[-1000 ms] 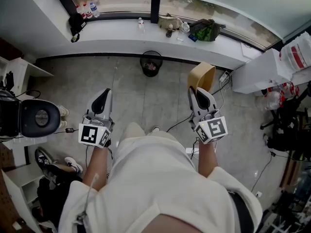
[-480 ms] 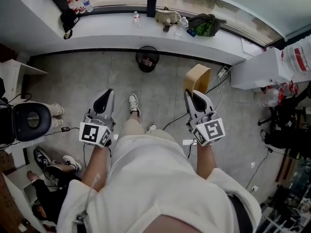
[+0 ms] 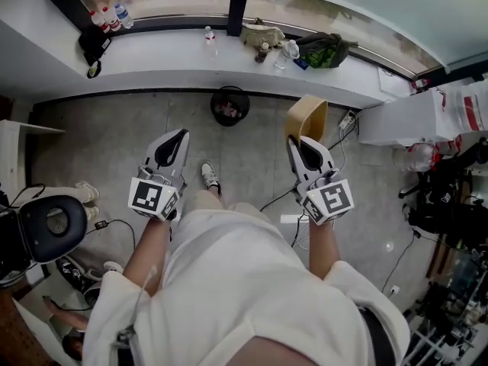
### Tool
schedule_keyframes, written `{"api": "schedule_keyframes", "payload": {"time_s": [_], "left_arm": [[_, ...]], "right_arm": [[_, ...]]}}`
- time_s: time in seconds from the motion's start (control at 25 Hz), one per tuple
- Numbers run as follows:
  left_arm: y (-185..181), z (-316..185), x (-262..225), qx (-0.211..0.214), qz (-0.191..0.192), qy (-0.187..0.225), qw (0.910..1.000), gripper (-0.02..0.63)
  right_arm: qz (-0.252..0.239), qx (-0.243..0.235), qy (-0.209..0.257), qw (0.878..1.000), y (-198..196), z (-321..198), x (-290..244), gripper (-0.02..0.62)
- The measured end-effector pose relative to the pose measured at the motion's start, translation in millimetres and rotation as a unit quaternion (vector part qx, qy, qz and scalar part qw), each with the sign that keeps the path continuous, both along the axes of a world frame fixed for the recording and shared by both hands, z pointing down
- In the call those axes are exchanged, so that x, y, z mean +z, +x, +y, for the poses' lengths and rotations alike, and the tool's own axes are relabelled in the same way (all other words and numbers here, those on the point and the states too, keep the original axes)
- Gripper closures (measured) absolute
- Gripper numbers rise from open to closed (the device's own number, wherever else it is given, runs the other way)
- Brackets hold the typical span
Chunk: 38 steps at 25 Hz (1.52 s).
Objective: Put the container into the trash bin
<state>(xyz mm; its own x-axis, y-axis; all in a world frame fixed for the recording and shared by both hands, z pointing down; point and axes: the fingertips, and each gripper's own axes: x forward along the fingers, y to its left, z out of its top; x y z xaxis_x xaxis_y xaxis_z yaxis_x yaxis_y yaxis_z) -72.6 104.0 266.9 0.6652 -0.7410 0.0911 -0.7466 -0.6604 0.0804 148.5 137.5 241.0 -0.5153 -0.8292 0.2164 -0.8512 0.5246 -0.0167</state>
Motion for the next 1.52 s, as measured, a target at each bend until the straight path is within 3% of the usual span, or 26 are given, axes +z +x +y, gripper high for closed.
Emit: {"api": "schedule_keyframes", "payload": {"time_s": [0.28,0.6,1.0,1.52], "left_arm": [[-15,-84,-8,0.046,-0.001,0.009,0.9989,0.588],[15,-111,-5,0.071,0.014,-0.003,0.9974,0.588],[33,-146,-16,0.033,0.005,0.002,0.9995,0.588],[50,-183,49,-0.022,0.005,-0.054,0.9983,0.588]], "right_arm": [[-0.007,0.019,0.002,1.0,-35,-64,-9,0.586],[-0.002,0.035,-0.014,0.999,-17,-96,-2,0.586],[-0.001,-0.015,-0.021,1.0,-1,-149,7,0.586],[-0.001,-0.095,-0.132,0.987,-9,-200,125,0.586]]}}
